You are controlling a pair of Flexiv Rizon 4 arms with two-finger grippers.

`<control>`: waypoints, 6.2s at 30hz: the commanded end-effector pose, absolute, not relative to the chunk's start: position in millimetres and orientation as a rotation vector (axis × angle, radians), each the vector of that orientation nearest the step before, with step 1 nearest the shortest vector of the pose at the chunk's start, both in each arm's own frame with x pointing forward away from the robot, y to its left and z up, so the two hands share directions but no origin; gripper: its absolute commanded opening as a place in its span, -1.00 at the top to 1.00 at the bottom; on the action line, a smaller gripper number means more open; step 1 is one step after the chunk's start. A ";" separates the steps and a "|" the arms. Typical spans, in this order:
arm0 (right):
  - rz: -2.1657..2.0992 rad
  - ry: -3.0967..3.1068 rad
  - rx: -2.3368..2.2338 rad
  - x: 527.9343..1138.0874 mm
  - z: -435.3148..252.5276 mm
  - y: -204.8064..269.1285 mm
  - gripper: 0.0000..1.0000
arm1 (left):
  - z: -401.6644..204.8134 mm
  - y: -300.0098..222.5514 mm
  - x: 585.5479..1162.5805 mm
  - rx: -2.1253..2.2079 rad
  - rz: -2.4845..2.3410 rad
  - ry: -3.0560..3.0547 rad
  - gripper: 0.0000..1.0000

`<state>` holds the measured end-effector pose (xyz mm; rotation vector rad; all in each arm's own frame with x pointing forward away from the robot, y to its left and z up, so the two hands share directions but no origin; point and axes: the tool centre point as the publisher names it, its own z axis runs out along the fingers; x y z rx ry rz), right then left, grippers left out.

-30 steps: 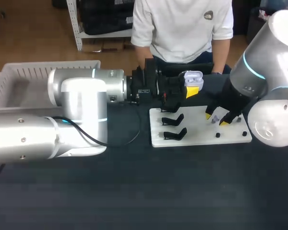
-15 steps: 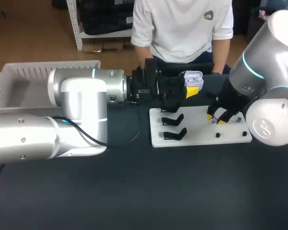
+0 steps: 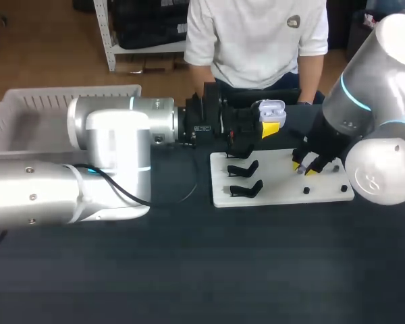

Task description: Pick up each earbud case from the left stands, insert the matching earbuds, close the lid, and place the case in the box.

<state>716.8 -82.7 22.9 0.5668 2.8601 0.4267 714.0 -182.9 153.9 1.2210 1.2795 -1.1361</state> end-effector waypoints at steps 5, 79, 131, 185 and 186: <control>0.422 2.859 0.571 717.4 23.0 -83.3 0.53 | 153.0 -183.3 714.4 1.218 -1.135 1.276 1.00; 0.367 3.001 -0.713 605.5 235.6 -9.2 1.00 | 153.0 -183.3 714.4 1.218 -1.135 1.276 1.00; 0.180 2.803 -0.883 691.2 211.2 -3.5 1.00 | 153.0 -183.3 714.4 1.218 -1.135 1.276 1.00; 0.168 2.839 -0.881 701.9 197.6 -1.9 1.00 | 153.0 -183.3 714.4 1.218 -1.135 1.276 1.00; 0.166 2.841 -0.881 702.0 197.3 -2.0 1.00 | 153.0 -183.3 714.4 1.218 -1.135 1.276 1.00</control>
